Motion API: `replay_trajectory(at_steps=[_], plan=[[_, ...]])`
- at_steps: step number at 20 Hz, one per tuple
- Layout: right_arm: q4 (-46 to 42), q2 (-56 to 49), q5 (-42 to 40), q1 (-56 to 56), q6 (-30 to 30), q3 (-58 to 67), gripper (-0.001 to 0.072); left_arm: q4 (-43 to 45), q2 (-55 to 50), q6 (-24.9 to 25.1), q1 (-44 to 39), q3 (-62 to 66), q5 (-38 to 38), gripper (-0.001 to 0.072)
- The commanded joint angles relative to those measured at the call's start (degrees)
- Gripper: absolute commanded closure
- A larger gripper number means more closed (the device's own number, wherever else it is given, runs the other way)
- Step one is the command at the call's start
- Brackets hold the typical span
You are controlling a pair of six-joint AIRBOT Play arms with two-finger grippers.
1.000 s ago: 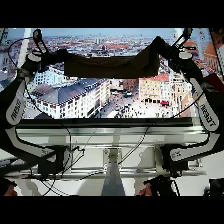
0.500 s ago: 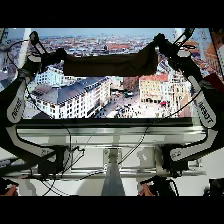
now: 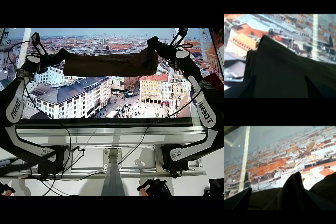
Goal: Fold the clothes and pants, and hang the long-sleeved shirts on hangers.
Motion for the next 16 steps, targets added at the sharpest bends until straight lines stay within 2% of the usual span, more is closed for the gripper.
replay_trajectory(at_steps=[1,3,5,6,7,11,13,15,16], plan=[[-5.7,0.0,3.1,0.0,0.0,0.1,0.0022,4.6,-0.1,-7.8,3.6,0.0,-7.3,0.0005],[-5.9,0.0,3.1,0.0,0.0,0.1,0.0022,4.7,-0.4,-10.6,6.7,0.0,-11.3,0.0005],[-5.9,-0.1,3.1,0.0,0.0,0.1,0.0023,4.7,-0.9,-10.8,9.0,0.0,-15.5,0.0006],[-5.9,-0.1,3.1,0.0,0.0,0.1,0.0023,4.7,-1.3,-10.8,9.6,0.0,-17.3,0.0017],[-5.9,-0.1,3.1,0.0,0.0,0.1,0.0023,4.7,-1.9,-10.8,9.6,0.0,-18.8,0.006],[-6.0,-0.1,3.7,0.0,0.0,0.1,0.0023,4.3,-5.1,-10.3,7.0,0.1,-19.4,0.0071],[-6.4,-0.1,4.9,0.0,0.0,0.1,0.0024,4.2,-6.2,-7.5,5.0,0.1,-18.4,0.0076],[-7.7,0.0,6.1,0.1,0.0,0.1,0.0025,2.8,-6.4,-3.2,2.7,0.2,-16.3,0.0172],[-8.3,0.0,6.9,0.1,0.0,0.1,0.0025,1.2,-6.4,-1.6,1.8,0.2,-15.2,0.0272]])
